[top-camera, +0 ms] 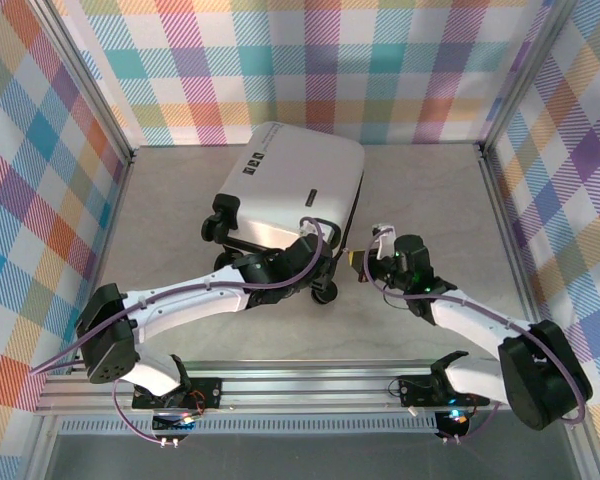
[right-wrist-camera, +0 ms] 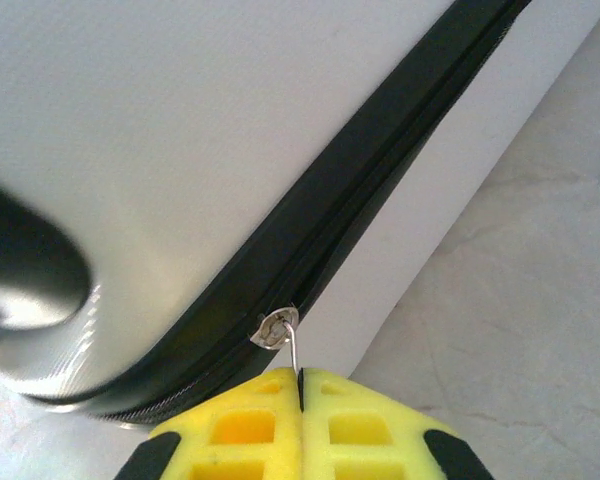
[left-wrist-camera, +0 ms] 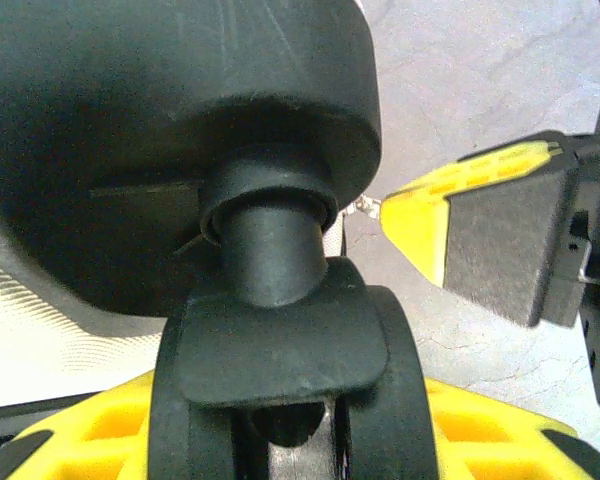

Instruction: Pack the luggage

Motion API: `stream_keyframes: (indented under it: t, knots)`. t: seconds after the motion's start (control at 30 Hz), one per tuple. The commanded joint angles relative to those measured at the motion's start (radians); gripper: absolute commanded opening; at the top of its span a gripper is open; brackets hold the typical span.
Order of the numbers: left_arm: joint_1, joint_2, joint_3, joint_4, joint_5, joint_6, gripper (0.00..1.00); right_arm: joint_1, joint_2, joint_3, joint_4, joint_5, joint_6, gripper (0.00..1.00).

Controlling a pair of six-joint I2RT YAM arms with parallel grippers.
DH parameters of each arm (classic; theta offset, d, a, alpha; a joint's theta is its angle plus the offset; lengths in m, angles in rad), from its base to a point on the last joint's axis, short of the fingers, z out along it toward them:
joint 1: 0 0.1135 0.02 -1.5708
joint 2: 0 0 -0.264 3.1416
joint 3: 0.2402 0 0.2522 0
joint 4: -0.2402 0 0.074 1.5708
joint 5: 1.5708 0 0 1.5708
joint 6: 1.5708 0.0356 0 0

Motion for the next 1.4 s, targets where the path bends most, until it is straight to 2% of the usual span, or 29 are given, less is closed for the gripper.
stream_keyframes:
  t: [0.0, 0.37, 0.7, 0.83, 0.9, 1.0, 1.07, 1.23, 1.37]
  knots:
    - [-0.023, -0.110, 0.002, 0.091, -0.046, 0.048, 0.12, -0.077, 0.038, 0.057, 0.040, 0.083, -0.007, 0.00]
    - [-0.065, -0.229, -0.059, 0.066, -0.092, 0.056, 0.09, -0.188, 0.253, 0.186, 0.102, 0.041, 0.003, 0.00]
    - [-0.098, -0.310, -0.103, -0.001, -0.123, 0.036, 0.07, -0.329, 0.533, 0.423, 0.105, 0.010, 0.036, 0.00]
    - [-0.101, -0.316, -0.113, -0.017, -0.140, 0.030, 0.07, -0.351, 0.588, 0.469, 0.098, -0.019, 0.031, 0.00]
    - [-0.102, -0.315, -0.111, -0.030, -0.154, 0.032, 0.06, -0.351, 0.592, 0.465, 0.110, -0.051, 0.023, 0.00]
    - [-0.102, -0.313, -0.102, -0.052, -0.191, 0.036, 0.06, -0.351, 0.576, 0.394, 0.250, -0.183, 0.009, 0.00]
    - [-0.101, -0.305, -0.096, -0.058, -0.222, 0.040, 0.06, -0.340, 0.562, 0.357, 0.268, -0.225, -0.002, 0.00]
    - [-0.101, -0.332, -0.122, 0.043, -0.264, 0.059, 0.01, -0.307, 0.538, 0.264, 0.347, -0.245, 0.012, 0.00]
    - [-0.102, -0.382, -0.139, 0.152, -0.298, 0.096, 0.00, -0.266, 0.519, 0.199, 0.378, -0.216, 0.026, 0.00]
